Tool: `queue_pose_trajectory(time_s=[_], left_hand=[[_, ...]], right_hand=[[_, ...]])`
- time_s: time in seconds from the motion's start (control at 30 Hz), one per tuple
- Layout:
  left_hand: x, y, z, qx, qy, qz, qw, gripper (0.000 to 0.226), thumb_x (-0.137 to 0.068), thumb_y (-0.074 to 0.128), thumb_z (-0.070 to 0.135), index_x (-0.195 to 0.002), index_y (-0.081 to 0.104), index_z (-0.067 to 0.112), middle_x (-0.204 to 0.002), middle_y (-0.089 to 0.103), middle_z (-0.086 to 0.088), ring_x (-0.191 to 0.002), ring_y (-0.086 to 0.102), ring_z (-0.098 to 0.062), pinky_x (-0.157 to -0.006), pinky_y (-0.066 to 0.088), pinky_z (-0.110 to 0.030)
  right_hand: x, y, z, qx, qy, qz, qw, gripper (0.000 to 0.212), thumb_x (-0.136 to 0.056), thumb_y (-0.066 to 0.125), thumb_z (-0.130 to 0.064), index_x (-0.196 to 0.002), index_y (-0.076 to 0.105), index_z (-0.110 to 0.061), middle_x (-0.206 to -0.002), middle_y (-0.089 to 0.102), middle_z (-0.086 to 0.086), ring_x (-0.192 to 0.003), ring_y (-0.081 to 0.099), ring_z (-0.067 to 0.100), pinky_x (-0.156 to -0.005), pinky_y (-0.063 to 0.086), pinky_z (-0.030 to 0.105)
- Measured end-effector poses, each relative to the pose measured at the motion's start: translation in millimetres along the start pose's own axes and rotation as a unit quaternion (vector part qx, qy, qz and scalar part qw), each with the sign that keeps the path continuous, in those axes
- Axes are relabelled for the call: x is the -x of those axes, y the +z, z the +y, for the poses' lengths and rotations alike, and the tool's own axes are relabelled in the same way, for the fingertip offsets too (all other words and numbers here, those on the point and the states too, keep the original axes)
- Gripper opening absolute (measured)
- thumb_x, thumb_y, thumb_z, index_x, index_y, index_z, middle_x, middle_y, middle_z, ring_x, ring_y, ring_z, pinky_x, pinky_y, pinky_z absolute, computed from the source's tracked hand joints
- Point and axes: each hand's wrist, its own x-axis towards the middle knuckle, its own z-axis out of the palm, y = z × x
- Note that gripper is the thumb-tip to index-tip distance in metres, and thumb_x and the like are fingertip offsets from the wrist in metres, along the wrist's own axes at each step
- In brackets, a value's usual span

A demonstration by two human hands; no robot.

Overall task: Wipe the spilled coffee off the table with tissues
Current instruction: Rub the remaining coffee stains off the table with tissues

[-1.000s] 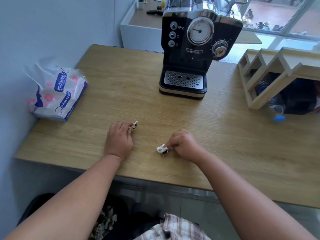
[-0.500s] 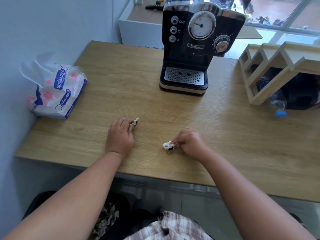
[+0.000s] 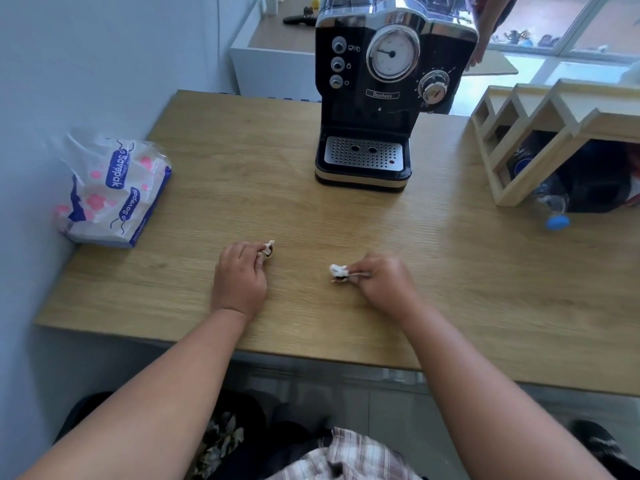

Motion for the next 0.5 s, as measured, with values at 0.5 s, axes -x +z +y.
queue_pose_trajectory(time_s=[0.5], left_hand=[[-0.2, -0.6, 0.9, 0.011, 0.001, 0.004, 1.0, 0.033, -0.083, 0.037, 0.019, -0.1, 0.062, 0.007, -0.097, 0.062, -0.01, -0.09, 0.052, -0.028, -0.083, 0.042, -0.038]], right_hand=[[-32.0, -41.2, 45.1, 0.074, 0.1, 0.156, 0.98, 0.015, -0.079, 0.066, -0.009, -0.092, 0.074, -0.008, -0.083, 0.069, 0.013, -0.083, 0.06, 0.032, -0.076, 0.046, 0.03]])
